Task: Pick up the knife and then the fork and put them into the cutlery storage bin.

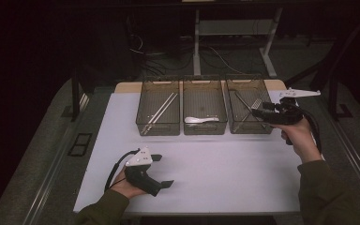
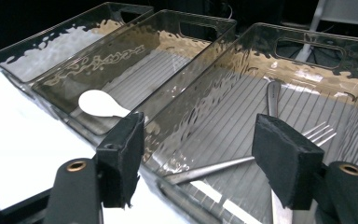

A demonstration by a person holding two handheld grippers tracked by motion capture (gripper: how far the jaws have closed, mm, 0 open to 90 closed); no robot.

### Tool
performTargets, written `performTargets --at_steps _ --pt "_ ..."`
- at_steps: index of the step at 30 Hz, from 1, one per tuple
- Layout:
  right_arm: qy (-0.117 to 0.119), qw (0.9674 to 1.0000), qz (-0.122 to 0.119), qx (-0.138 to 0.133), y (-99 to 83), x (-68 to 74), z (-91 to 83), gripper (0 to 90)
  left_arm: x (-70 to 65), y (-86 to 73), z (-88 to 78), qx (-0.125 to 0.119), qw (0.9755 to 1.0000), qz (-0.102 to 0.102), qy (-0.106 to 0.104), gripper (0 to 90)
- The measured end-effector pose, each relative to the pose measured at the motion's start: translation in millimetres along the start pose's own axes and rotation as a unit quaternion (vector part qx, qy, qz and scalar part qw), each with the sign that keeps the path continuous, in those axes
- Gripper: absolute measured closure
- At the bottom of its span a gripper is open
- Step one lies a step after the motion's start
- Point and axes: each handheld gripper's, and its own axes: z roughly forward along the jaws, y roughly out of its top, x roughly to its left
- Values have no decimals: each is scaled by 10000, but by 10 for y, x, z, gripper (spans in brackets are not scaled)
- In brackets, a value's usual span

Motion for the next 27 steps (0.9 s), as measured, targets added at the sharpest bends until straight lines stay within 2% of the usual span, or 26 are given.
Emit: performTargets --at_steps 7,14,17,21,27 --pt "-47 9998 -129 -120 -156 175 -113 287 6 3 4 -3 10000 -2 10 0" --pt "6 9994 -250 -226 -288 343 -185 250 6 2 -7 -19 10000 -8 17 0" --pt "-39 9992 -381 -117 -366 413 -186 220 6 2 -7 -30 10000 -6 9 0" --pt "48 9988 -494 -30 -489 502 -202 200 5 3 -14 -72 10000 -17 21 0" --pt "190 9985 -505 -18 -687 637 -282 190 8 5 -32 -68 10000 -3 10 0"
